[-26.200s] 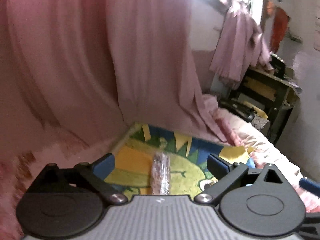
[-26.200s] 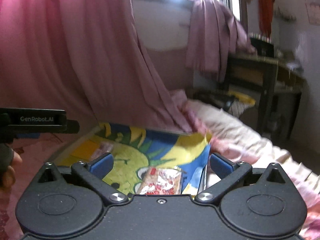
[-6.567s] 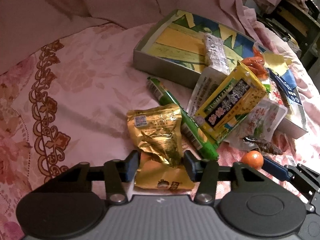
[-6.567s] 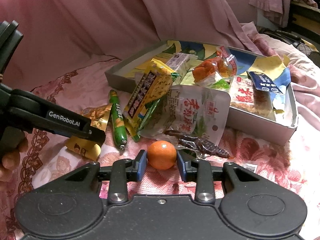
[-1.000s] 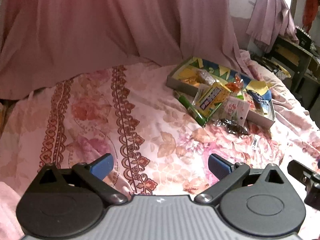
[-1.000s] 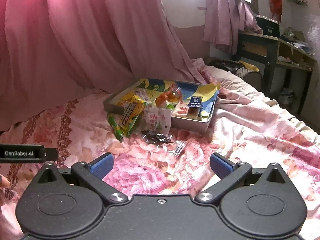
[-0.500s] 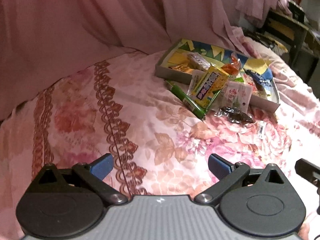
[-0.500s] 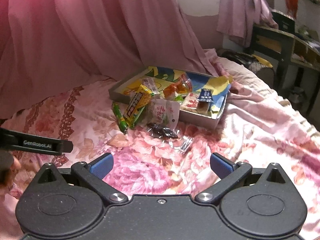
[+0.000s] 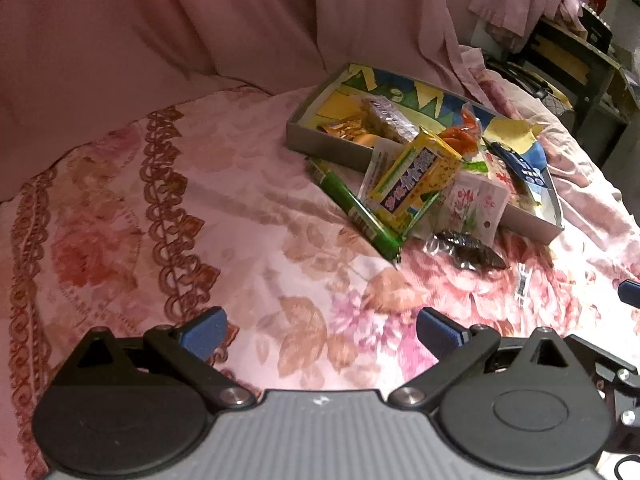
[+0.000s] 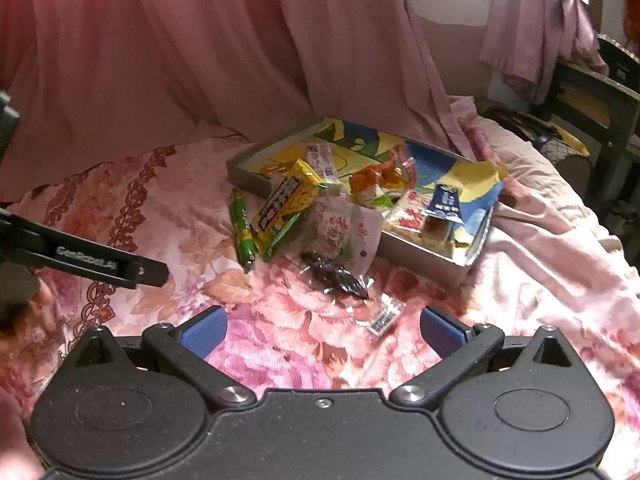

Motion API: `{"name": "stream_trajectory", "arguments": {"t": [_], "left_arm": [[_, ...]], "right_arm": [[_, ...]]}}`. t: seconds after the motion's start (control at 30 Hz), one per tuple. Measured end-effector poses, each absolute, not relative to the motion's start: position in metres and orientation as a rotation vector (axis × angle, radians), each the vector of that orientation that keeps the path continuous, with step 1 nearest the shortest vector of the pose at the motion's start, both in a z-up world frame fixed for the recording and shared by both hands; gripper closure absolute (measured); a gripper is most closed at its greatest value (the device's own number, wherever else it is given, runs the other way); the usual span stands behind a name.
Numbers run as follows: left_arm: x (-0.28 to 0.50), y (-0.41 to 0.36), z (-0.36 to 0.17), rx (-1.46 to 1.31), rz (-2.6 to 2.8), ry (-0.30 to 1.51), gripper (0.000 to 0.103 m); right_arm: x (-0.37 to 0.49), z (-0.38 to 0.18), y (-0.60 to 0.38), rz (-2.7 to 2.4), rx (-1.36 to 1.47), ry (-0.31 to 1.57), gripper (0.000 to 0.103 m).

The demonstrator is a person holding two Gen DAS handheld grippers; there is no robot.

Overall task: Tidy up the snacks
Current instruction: 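Withdraw both open tools back toward the remaining loose snacks, then grasp the dark dried-fish pack with the right tool while the left tool grasps the green sausage stick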

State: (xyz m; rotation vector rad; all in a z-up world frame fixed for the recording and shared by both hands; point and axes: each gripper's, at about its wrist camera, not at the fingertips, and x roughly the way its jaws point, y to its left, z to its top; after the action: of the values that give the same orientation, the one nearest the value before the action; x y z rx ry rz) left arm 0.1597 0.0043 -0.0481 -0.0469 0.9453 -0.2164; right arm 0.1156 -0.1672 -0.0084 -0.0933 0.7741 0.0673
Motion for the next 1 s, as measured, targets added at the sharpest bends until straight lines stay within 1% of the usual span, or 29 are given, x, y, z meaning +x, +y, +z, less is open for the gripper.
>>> {"name": "stream_trajectory", "arguments": {"t": [0.1, 0.17, 0.37, 0.47, 0.7, 0.83, 1.0], "left_arm": [[0.173, 0.004, -0.055, -0.070, -0.216, 0.947, 0.000], [0.180, 0.004, -0.060, -0.070, -0.187, 0.913, 0.000], [0.202, 0.000, -0.074, -0.098, -0.190, 0.874, 0.001], [0.207, -0.008, -0.077, -0.103, -0.237, 0.851, 0.001], [0.214, -0.040, -0.091, 0.037, -0.307, 0.776, 0.001], [0.218, -0.049, -0.095, 0.083, -0.322, 0.754, 0.001], [0.231, -0.044, -0.095, 0.010, -0.322, 0.775, 0.011]], "right_arm": [[0.126, -0.013, -0.166, 0.087, -0.127, 0.773, 0.001], [0.134, -0.018, -0.165, 0.098, -0.168, 0.780, 0.001], [0.159, -0.046, -0.166, 0.140, -0.252, 0.875, 0.001], [0.167, -0.055, -0.169, 0.145, -0.263, 0.886, 0.001], [0.186, -0.073, -0.178, 0.096, -0.305, 0.904, 0.001], [0.196, -0.085, -0.182, 0.087, -0.336, 0.909, 0.005], [0.207, -0.092, -0.185, 0.116, -0.312, 0.884, 0.007]]}}
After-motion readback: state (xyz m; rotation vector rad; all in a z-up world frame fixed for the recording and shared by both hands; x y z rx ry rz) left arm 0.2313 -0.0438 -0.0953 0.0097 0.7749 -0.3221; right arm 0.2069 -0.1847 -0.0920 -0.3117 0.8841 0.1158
